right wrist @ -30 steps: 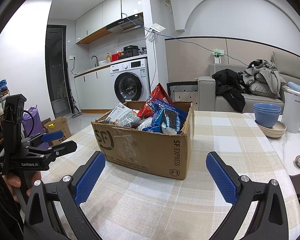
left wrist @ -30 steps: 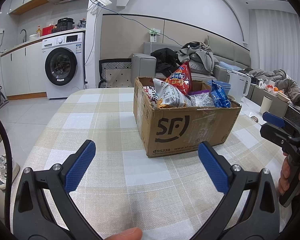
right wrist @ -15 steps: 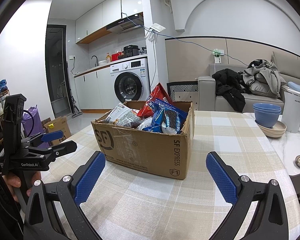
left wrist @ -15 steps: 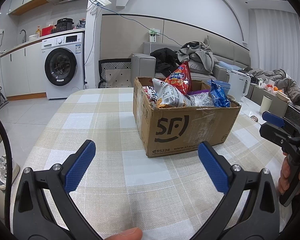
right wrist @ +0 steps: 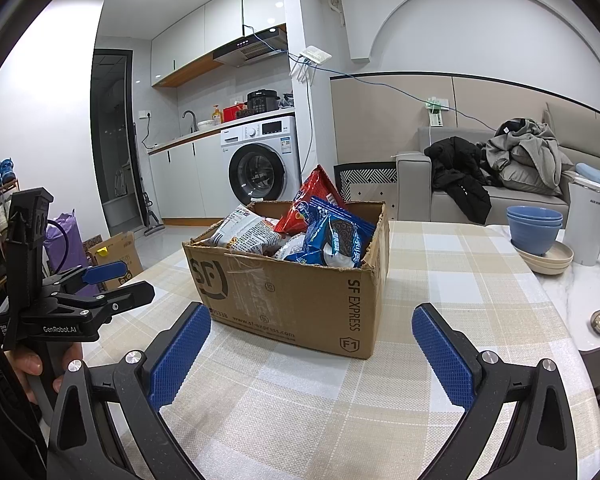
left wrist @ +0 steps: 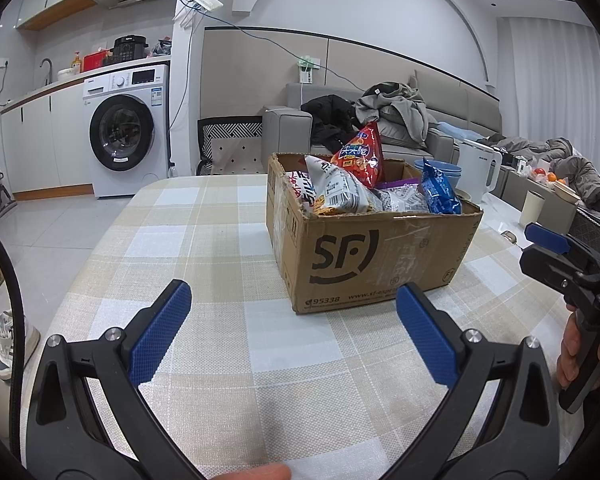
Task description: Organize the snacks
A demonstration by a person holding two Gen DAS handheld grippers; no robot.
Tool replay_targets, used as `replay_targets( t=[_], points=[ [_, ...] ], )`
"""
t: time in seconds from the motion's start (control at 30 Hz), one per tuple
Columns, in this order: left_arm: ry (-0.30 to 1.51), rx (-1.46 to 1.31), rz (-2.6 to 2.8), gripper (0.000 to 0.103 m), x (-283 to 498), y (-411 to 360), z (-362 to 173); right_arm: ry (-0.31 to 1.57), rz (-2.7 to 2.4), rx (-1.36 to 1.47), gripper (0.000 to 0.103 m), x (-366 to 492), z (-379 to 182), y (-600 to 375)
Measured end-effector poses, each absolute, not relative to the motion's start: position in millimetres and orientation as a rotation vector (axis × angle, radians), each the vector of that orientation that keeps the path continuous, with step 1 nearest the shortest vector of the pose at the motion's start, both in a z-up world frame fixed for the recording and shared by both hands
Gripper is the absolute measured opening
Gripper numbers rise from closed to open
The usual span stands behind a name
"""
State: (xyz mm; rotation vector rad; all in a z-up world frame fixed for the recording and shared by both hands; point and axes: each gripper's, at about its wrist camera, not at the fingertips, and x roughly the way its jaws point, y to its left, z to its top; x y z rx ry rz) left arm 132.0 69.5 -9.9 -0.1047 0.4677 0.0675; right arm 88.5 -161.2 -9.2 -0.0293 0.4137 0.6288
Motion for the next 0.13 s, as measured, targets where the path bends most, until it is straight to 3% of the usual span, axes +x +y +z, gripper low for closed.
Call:
replay_targets(
  t=[0.13],
  points=[
    [0.46, -0.105, 0.069, 0.102, 131.9, 70.6, -9.7, 0.414, 0.629, -0.029, 0.103, 88.7, -9.2, -161.1]
  ],
)
